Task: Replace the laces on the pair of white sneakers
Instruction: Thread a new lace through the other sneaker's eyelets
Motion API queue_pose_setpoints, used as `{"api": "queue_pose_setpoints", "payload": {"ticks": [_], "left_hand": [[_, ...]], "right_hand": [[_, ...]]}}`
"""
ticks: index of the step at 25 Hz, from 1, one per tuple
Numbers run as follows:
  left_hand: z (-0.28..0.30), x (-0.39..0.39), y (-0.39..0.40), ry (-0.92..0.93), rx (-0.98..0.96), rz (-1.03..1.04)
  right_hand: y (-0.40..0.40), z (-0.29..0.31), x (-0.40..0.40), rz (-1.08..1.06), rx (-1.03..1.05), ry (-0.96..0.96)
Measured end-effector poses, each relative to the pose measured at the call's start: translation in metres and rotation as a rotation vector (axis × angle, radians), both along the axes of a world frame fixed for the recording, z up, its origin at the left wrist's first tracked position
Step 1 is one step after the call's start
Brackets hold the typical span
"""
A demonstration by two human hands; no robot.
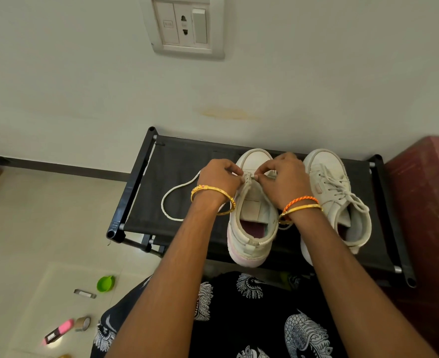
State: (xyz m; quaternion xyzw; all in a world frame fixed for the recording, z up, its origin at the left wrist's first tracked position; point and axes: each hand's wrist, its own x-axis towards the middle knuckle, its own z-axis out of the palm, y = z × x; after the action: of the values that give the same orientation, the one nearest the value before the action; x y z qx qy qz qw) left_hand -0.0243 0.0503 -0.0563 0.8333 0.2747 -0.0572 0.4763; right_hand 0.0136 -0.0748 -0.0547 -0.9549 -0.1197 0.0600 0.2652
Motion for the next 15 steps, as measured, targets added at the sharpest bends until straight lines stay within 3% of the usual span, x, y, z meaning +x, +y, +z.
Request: {"api": "queue_pose_setpoints", "payload": {"ticks": [7, 15], "left_hand": [[0.003, 0.001, -0.001, -0.015, -0.018, 0.028], [0.002, 0.001, -0.001, -0.05, 0.04, -0.01]], "right_hand": [[0.006, 0.003, -0.001, -0.04, -0.105, 0.065], [0.017, -0.027, 0.005, -0.243, 0.277, 0.226]]}}
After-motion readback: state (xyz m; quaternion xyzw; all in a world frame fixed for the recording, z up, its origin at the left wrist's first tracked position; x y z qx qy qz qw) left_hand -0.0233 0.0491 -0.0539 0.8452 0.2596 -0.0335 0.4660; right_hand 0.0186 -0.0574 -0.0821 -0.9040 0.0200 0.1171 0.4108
